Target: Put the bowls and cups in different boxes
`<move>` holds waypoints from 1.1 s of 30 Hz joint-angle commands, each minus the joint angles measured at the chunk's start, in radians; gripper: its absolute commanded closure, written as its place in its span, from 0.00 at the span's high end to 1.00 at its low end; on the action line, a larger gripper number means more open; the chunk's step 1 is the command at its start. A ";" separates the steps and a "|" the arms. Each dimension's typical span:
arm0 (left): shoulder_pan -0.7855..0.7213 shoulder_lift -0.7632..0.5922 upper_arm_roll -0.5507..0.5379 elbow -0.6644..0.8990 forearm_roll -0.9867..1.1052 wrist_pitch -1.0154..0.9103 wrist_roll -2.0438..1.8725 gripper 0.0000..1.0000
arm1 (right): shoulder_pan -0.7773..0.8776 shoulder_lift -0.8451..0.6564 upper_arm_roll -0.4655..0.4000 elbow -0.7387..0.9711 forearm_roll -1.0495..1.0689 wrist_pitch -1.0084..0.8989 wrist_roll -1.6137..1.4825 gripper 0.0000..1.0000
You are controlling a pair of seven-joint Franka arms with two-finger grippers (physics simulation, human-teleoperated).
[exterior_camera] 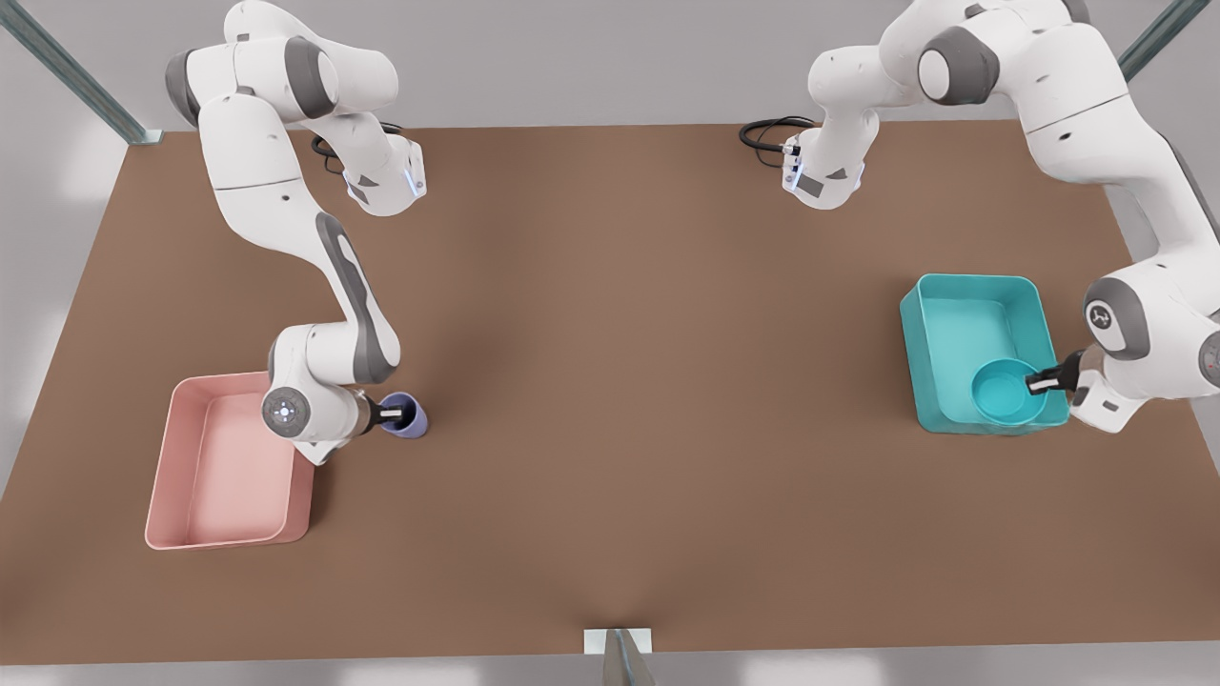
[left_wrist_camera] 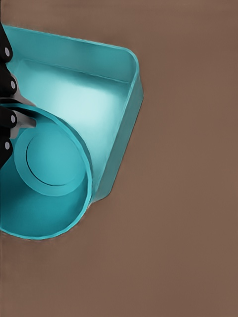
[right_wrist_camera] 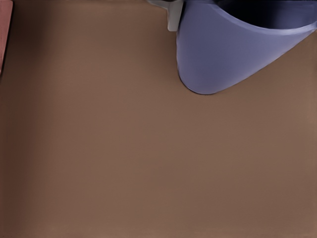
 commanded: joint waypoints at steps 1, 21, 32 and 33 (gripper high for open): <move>0.009 -0.001 0.032 -0.047 0.032 -0.006 0.438 0.21 | -0.004 -0.018 0.001 0.020 -0.009 -0.047 -0.017 0.21; 0.015 -0.015 0.051 -0.335 0.043 0.334 0.488 1.00 | -0.243 0.157 -0.198 0.362 0.060 -0.162 -0.778 0.21; -0.154 -0.141 -0.310 0.222 0.127 -0.354 -0.039 1.00 | -0.240 0.217 -0.195 0.352 0.074 -0.070 -0.779 1.00; -0.146 -0.139 -0.310 0.220 0.125 -0.352 -0.038 1.00 | -0.240 0.217 -0.195 0.350 0.074 -0.072 -0.779 1.00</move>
